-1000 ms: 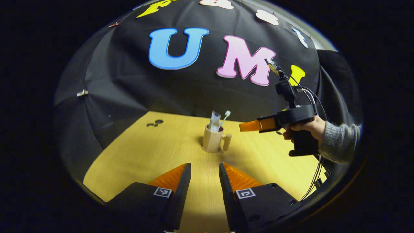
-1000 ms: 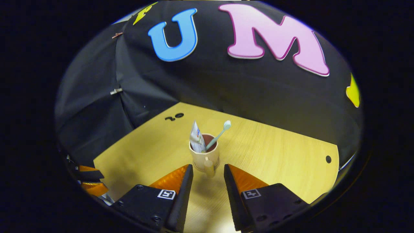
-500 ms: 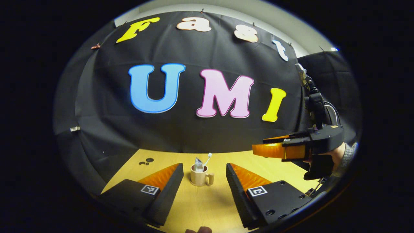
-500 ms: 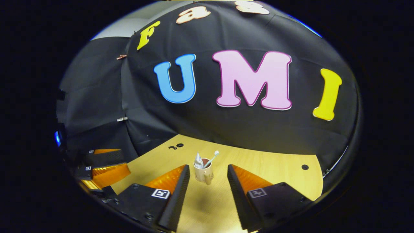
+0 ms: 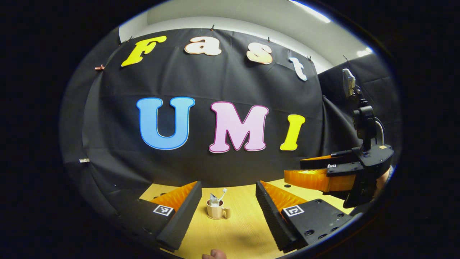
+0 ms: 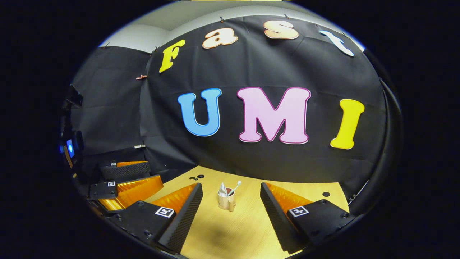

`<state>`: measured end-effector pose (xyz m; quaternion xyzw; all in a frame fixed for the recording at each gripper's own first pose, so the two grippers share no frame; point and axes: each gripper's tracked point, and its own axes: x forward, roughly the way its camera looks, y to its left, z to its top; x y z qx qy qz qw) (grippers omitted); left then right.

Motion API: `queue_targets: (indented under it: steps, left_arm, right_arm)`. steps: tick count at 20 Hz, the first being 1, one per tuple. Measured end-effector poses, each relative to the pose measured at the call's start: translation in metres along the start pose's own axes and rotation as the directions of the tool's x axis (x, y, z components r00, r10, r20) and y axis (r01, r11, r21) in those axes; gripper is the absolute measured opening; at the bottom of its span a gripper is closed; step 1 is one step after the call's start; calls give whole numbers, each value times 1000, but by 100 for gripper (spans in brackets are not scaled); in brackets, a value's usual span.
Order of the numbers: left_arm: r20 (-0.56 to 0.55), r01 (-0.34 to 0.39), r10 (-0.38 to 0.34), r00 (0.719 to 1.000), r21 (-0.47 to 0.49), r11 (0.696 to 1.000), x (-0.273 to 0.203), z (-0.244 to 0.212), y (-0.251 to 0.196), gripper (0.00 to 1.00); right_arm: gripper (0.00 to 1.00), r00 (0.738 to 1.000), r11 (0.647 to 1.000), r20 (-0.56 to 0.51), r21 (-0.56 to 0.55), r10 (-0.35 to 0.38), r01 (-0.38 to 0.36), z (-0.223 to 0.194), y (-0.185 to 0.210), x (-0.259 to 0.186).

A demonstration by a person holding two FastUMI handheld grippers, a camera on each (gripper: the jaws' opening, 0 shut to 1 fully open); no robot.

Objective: Put the toothbrush and toothpaste on the desktop into the cup, then pick up the cup and place it on the coaster on the desktop.

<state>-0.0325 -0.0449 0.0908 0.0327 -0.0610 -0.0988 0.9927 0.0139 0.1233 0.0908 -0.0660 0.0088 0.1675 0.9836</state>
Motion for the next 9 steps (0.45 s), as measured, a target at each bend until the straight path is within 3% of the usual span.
queue_targets:
  steps: [9]
  left_arm:
    - [11, -7, 7, 1000, 27, 1000, -12, 9, -7, 95]
  right_arm:
    - [98, 999, 1000, 27, 12, -24, 23, 14, -6, -24]
